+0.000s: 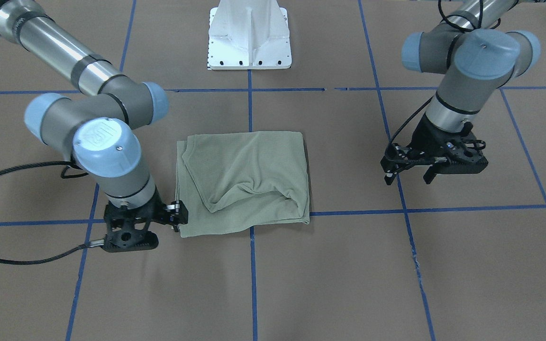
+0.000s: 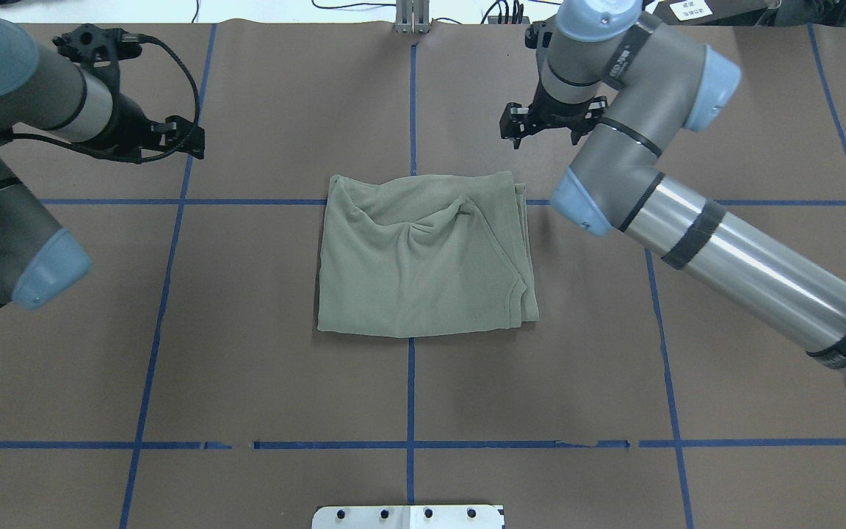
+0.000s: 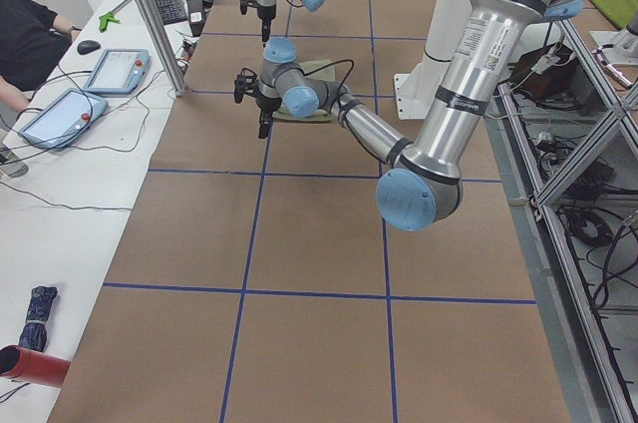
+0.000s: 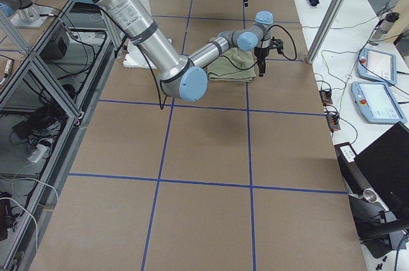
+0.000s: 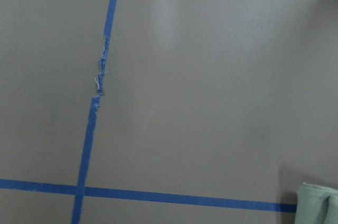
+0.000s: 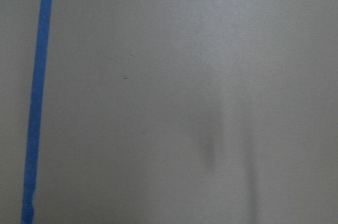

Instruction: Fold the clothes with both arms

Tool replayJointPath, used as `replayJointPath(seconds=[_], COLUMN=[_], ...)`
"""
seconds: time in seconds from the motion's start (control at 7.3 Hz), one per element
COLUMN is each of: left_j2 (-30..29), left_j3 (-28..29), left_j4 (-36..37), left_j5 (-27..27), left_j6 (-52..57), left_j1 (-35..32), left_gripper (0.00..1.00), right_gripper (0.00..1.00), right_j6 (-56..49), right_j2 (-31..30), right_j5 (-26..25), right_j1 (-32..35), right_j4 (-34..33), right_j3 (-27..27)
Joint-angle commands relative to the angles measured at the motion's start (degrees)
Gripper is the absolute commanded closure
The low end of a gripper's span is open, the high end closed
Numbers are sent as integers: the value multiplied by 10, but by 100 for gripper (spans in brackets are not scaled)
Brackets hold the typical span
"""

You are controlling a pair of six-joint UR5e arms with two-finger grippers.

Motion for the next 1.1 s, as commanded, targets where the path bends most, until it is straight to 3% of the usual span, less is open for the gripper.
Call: replayJointPath(seconds=[0.0, 0.27, 0.55, 0.68, 0.82, 0.96], left_j2=[120, 204, 225, 239, 230, 230], left_j3=[-60, -46, 4, 10, 13, 18], left_j4=[0, 5, 18, 9, 7, -3], left_j5=[-35, -74, -107, -111, -111, -115], left_j6=[183, 487, 532, 530, 525, 527], left_j1=[-81, -206, -278, -307, -311, -311], left_gripper=[0, 0, 0, 0, 0, 0], right_gripper=[0, 0, 0, 0, 0, 0], right_j6=[-137, -260, -498, -553, -553, -561], right_j2=[-108, -231, -310, -340, -337, -342], right_j5=[8, 72, 96, 144, 211, 214], right_j1=[50, 132, 248, 315, 337, 348], right_j4=[-130, -130, -136, -130, -124, -108], right_j3=[172, 229, 205, 161, 107, 111])
